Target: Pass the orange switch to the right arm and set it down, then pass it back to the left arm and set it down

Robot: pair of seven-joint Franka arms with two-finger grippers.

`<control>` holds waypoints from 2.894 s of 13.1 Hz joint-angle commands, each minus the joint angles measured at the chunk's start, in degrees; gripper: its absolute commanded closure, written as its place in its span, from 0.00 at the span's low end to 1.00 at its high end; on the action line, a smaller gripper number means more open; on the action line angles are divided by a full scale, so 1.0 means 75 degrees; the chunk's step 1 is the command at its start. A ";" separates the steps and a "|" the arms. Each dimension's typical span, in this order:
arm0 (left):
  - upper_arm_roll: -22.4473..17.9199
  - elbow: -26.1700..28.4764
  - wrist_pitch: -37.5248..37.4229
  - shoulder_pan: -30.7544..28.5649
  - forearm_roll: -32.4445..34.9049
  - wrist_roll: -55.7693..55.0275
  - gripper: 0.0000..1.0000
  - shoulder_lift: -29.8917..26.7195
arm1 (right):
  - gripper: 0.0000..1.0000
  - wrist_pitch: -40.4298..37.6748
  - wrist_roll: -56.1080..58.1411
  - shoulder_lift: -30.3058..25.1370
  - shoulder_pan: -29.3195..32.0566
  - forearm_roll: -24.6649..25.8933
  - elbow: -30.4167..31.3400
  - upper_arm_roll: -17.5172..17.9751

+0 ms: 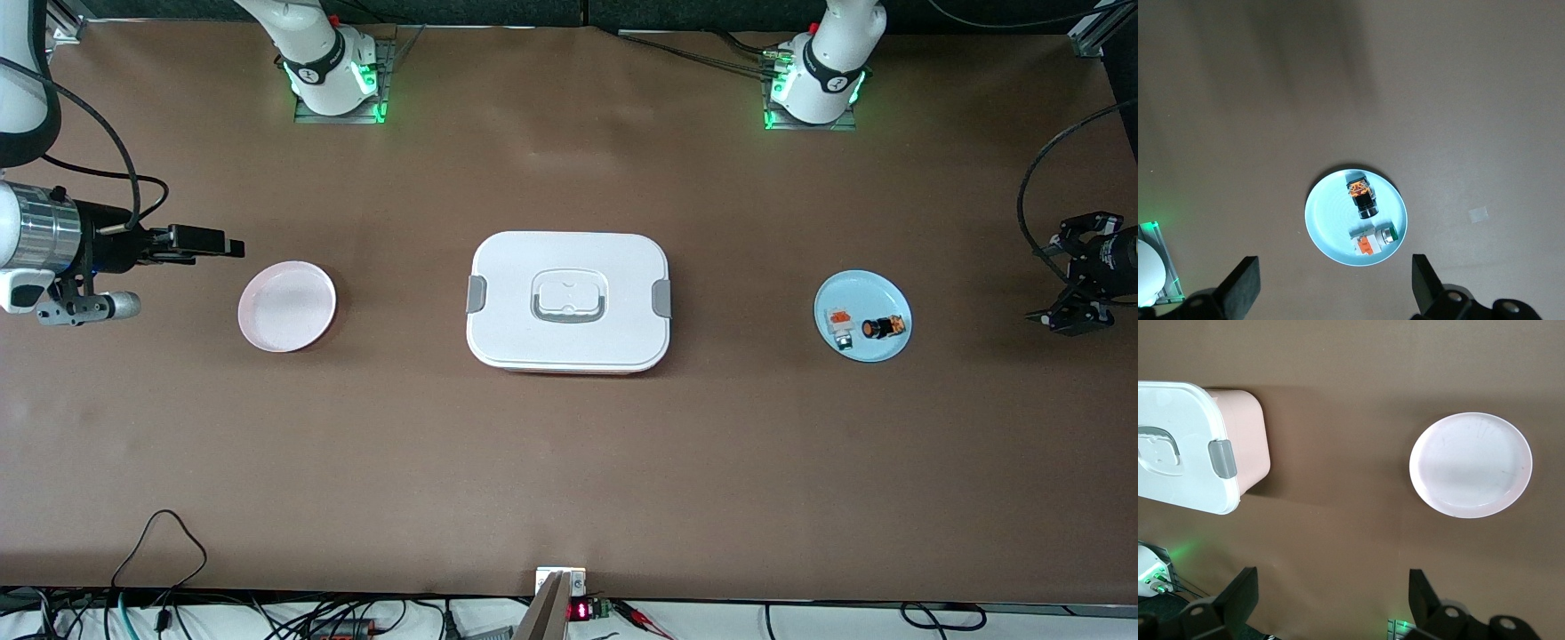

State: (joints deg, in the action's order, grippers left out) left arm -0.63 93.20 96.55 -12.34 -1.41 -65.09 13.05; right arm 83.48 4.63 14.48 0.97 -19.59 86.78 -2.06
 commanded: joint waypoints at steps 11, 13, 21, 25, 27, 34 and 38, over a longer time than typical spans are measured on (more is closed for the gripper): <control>0.0822 0.3693 0.3914 0.0004 0.0598 -0.3169 0.00 -0.0262 | 0.00 -0.0091 0.0133 -0.0043 0.0176 -0.0142 0.0031 0.0005; 0.0811 0.4596 0.4992 -0.0007 0.0609 -0.3169 0.00 -0.0321 | 0.00 -0.0091 0.0133 -0.0043 0.0176 -0.0143 0.0031 0.0005; 0.0810 0.5432 0.6766 -0.0007 0.0621 -0.3158 0.00 0.0345 | 0.00 -0.0044 0.0121 -0.0043 0.0176 -0.0154 0.0031 0.0005; 0.0787 0.5420 0.7435 0.0004 0.0656 -0.3134 0.00 0.0862 | 0.00 0.0003 0.0121 -0.0043 0.0141 -0.0154 0.0031 0.0005; 0.0787 0.5397 0.7598 0.0004 0.0773 -0.3146 0.00 0.0990 | 0.00 0.0003 0.0121 -0.0043 0.0129 -0.0166 0.0031 0.0005; 0.0775 0.5362 0.7728 0.0004 0.0996 -0.3040 0.00 0.1190 | 0.00 0.0003 0.0121 -0.0043 0.0129 -0.0166 0.0031 0.0005; 0.0752 0.5362 0.7647 -0.0054 0.1908 -0.2901 0.08 0.1296 | 0.00 0.0014 0.0121 -0.0043 0.0129 -0.0166 0.0031 0.0005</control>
State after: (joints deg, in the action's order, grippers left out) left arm 4.91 134.07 153.79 -12.14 9.57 -87.46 21.64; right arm 83.50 4.69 14.48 1.78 -19.64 86.79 -2.06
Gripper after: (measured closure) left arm 0.026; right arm 0.000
